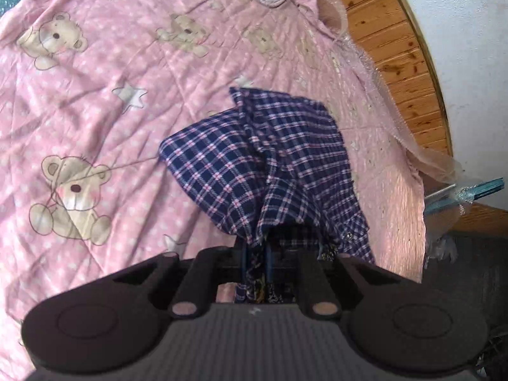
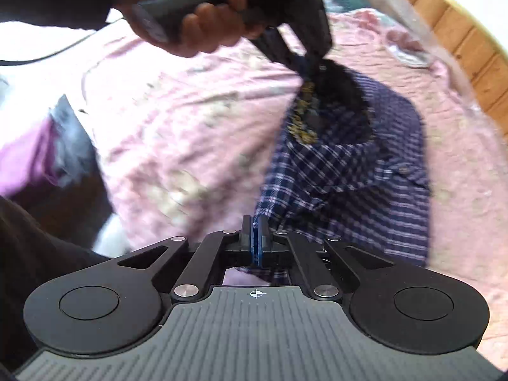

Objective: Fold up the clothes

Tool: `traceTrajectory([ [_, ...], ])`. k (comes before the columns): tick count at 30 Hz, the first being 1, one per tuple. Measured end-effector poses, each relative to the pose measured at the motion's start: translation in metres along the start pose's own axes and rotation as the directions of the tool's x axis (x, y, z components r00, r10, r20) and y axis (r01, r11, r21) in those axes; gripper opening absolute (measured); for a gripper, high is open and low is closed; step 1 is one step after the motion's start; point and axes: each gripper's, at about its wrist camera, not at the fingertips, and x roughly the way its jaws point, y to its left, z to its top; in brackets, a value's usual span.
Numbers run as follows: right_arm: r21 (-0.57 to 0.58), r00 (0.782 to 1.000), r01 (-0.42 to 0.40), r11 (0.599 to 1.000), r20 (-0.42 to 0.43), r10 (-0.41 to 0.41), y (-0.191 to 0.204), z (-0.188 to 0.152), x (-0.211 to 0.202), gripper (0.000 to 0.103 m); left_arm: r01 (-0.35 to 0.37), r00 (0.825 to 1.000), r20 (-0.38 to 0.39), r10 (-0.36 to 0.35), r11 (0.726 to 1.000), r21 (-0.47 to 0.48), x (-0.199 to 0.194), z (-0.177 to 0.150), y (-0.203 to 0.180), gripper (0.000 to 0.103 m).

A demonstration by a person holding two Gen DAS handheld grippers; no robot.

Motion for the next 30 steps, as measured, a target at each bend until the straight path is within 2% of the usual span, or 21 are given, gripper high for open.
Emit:
traceTrajectory([
  [2, 0.064, 0.995, -0.083, 0.994, -0.052, 0.086, -0.001, 0.0, 0.031, 0.003, 0.006, 0.999, 0.032, -0.005, 1.0, -0.019, -0.006, -0.007, 0.005, 0.024],
  [4, 0.173, 0.984, -0.176, 0.969, 0.003, 0.178, -0.039, -0.01, 0.014, 0.017, -0.001, 0.99, 0.139, 0.006, 0.999, -0.038, -0.033, -0.023, 0.0, 0.026],
  [5, 0.227, 0.974, -0.225, 0.947, 0.047, 0.22, -0.061, -0.016, 0.001, 0.025, 0.004, 0.98, 0.199, 0.006, 0.999, -0.052, -0.049, -0.036, -0.002, 0.029],
  [6, 0.278, 0.961, -0.275, 0.92, 0.094, 0.259, -0.083, -0.021, -0.013, 0.043, 0.008, 0.968, 0.25, 0.01, 0.997, -0.071, -0.063, -0.049, -0.004, 0.033],
  [7, 0.326, 0.945, -0.326, 0.888, 0.143, 0.294, -0.105, -0.026, -0.026, 0.05, 0.011, 0.958, 0.287, 0.018, 0.995, -0.099, -0.072, -0.064, -0.007, 0.035],
  [9, 0.393, 0.919, -0.394, 0.831, 0.187, 0.347, -0.151, -0.042, -0.016, 0.069, 0.031, 0.935, 0.353, 0.026, 0.988, -0.154, -0.087, -0.095, -0.014, 0.036],
  [11, 0.45, 0.892, -0.451, 0.771, 0.22, 0.394, -0.199, -0.06, 0.002, 0.075, 0.103, 0.922, 0.388, -0.014, 0.972, -0.209, -0.084, -0.127, -0.027, 0.043],
  [13, 0.502, 0.863, -0.504, 0.702, 0.256, 0.437, -0.246, -0.077, 0.02, 0.075, 0.178, 0.905, 0.421, -0.057, 0.95, -0.255, -0.068, -0.158, -0.046, 0.054],
  [15, 0.549, 0.83, -0.553, 0.627, 0.294, 0.474, -0.294, -0.094, 0.038, 0.075, 0.254, 0.886, 0.453, -0.099, 0.921, -0.296, -0.045, -0.188, -0.067, 0.058],
  [17, 0.589, 0.794, -0.596, 0.545, 0.336, 0.506, -0.341, -0.111, 0.056, 0.075, 0.33, 0.866, 0.481, -0.137, 0.88, -0.342, -0.016, -0.215, -0.083, 0.061],
  [19, 0.581, 0.748, -0.645, 0.496, 0.346, 0.566, -0.347, -0.115, 0.077, 0.074, 0.375, 0.845, 0.519, -0.128, 0.834, -0.405, 0.011, -0.242, -0.097, 0.063],
  [20, 0.584, 0.726, -0.664, 0.467, 0.354, 0.59, -0.344, -0.116, 0.083, 0.07, 0.385, 0.84, 0.531, -0.114, 0.814, -0.435, 0.024, -0.253, -0.104, 0.063],
  [21, 0.587, 0.703, -0.682, 0.436, 0.361, 0.612, -0.341, -0.116, 0.09, 0.07, 0.382, 0.841, 0.532, -0.101, 0.807, -0.45, 0.032, -0.259, -0.11, 0.063],
  [22, 0.589, 0.679, -0.699, 0.405, 0.369, 0.634, -0.339, -0.116, 0.097, 0.062, 0.375, 0.838, 0.539, -0.085, 0.807, -0.456, 0.037, -0.264, -0.117, 0.064],
  [23, 0.591, 0.654, -0.715, 0.374, 0.377, 0.655, -0.336, -0.116, 0.104, 0.039, 0.368, 0.835, 0.545, -0.07, 0.807, -0.462, 0.043, -0.269, -0.123, 0.066],
  [24, 0.597, 0.637, -0.724, 0.345, 0.387, 0.667, -0.332, -0.115, 0.107, 0.026, 0.37, 0.83, 0.554, -0.059, 0.802, -0.468, 0.048, -0.273, -0.129, 0.069],
  [25, 0.606, 0.623, -0.73, 0.317, 0.398, 0.673, -0.326, -0.113, 0.106, 0.021, 0.386, 0.821, 0.568, -0.058, 0.79, -0.476, 0.053, -0.277, -0.132, 0.07],
  [27, 0.649, 0.601, -0.728, 0.219, 0.451, 0.66, -0.322, -0.112, 0.099, 0.012, 0.419, 0.8, 0.598, -0.055, 0.764, -0.49, 0.061, -0.284, -0.139, 0.071],
  [30, 0.703, 0.574, -0.709, 0.051, 0.534, 0.62, -0.316, -0.11, 0.088, 0.01, 0.498, 0.742, 0.669, -0.04, 0.701, -0.51, 0.077, -0.299, -0.144, 0.075],
])
